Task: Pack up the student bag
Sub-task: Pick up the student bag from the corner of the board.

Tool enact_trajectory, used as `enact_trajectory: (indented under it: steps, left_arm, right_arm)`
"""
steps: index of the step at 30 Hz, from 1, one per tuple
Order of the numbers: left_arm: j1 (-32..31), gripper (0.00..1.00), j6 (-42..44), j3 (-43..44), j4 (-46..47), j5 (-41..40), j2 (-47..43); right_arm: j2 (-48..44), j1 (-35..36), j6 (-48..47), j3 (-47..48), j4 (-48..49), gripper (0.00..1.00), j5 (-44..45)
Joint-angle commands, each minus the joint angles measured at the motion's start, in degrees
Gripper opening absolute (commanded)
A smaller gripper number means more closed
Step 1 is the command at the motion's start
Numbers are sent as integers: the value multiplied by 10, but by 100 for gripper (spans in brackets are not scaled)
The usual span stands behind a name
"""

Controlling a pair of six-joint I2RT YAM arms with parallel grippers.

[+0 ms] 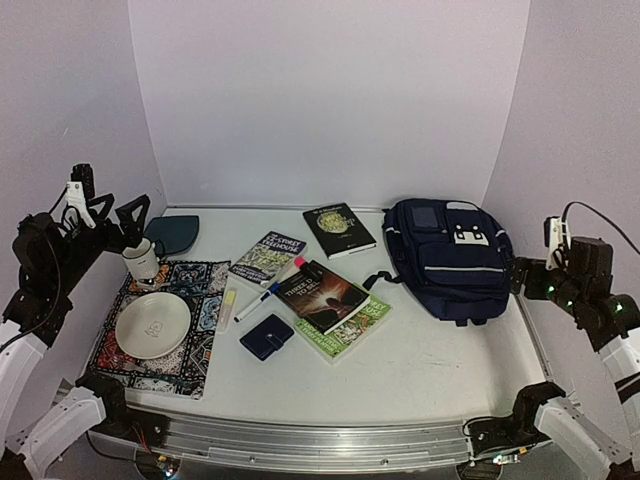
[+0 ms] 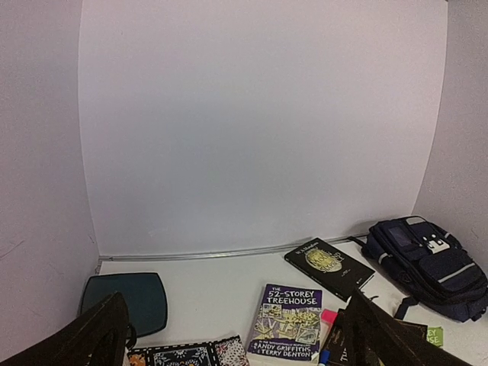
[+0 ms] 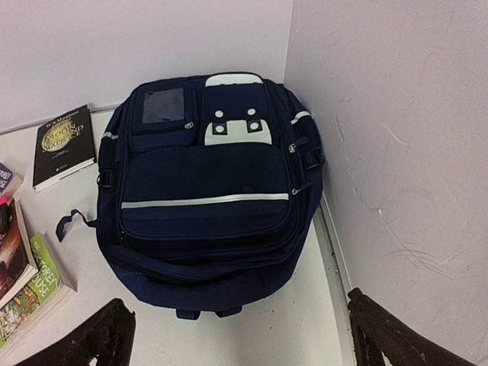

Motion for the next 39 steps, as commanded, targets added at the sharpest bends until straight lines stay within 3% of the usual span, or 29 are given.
enact_trajectory:
  steps: [1, 11, 18, 29, 32, 39]
  left_arm:
    - [2, 100, -1, 2, 22, 21, 3]
    - [1, 99, 0, 4, 22, 50, 13]
    - [1, 100, 1, 6, 22, 72, 21]
    - [1, 100, 6, 8, 23, 98, 55]
    - [0, 100, 10, 7, 23, 106, 72]
    - [0, 100, 13, 7, 23, 131, 118]
  right_arm:
    - [41, -2, 2, 12, 11, 98, -34]
    - [185, -2, 42, 40, 2, 98, -118]
    - [334, 3, 8, 83, 17, 98, -174]
    - [526, 73, -165, 165, 11, 98, -94]
    - [582, 85, -205, 208, -33, 98, -84]
    - [635, 93, -261, 240, -79, 94, -74]
